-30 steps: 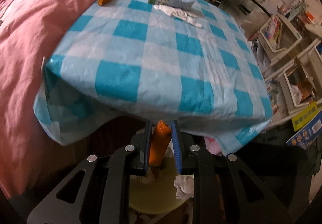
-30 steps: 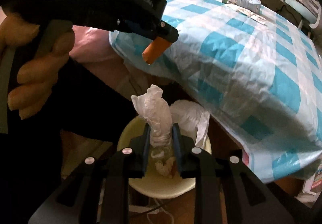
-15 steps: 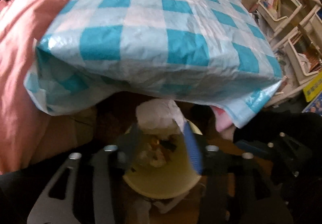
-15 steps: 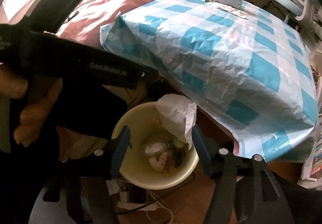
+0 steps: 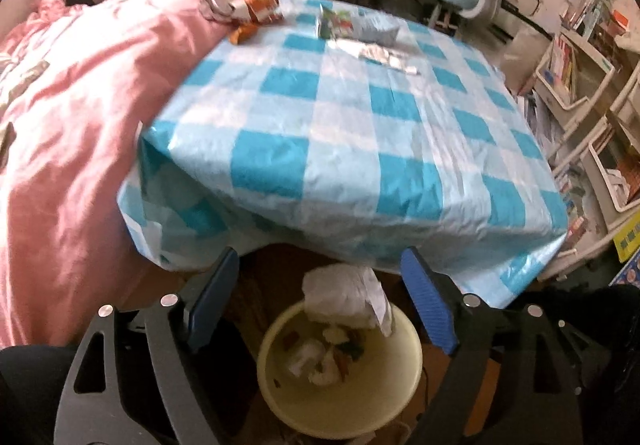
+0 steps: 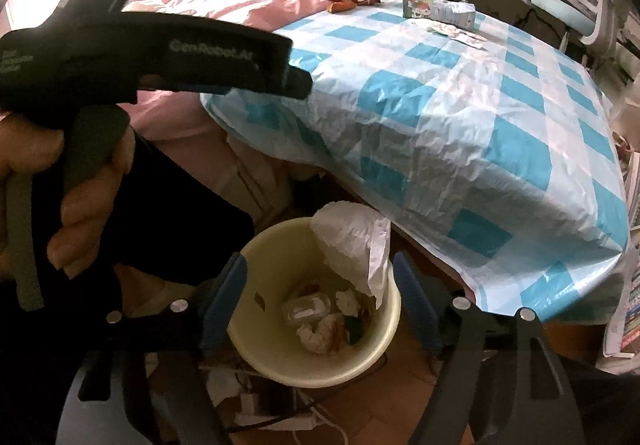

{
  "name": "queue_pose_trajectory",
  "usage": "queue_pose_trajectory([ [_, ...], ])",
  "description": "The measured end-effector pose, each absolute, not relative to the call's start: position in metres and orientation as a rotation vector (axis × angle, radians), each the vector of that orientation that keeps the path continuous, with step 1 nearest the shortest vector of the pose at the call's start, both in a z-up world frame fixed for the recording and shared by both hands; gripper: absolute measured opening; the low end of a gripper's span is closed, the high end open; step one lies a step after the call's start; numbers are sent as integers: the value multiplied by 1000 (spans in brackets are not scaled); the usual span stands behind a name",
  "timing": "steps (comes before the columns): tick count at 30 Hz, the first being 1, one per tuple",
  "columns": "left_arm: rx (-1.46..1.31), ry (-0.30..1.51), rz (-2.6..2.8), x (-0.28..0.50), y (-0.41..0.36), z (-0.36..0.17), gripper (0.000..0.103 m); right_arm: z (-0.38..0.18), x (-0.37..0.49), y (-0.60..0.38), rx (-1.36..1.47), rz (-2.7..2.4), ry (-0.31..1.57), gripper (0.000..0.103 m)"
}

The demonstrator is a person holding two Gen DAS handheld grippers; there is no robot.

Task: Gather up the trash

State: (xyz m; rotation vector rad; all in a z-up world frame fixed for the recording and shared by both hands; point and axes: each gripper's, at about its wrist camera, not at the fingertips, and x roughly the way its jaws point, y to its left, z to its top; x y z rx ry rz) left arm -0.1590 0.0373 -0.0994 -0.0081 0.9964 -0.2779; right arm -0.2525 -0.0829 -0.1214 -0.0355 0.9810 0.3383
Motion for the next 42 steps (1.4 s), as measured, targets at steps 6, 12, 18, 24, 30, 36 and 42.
queue_pose_trajectory([
  [6,13,919,-253,-163,38,-87,85,-120,-251,-85,-19,320,966,75],
  [12,58,880,-248,-167,32,-83,86,-120,-250,-86,-14,309,958,76],
  [18,73,870,-248,-168,29,-82,86,-120,-250,-88,-9,304,953,77],
  [24,75,873,-247,-169,29,-83,87,-120,-250,-89,-5,299,946,77],
  [30,78,873,-246,-169,29,-84,87,-119,-251,-89,-6,294,938,77],
  [36,56,867,-253,-168,32,-83,88,-120,-250,-89,-13,274,936,78],
  [42,34,862,-261,-167,35,-80,90,-121,-248,-88,-23,255,929,79],
])
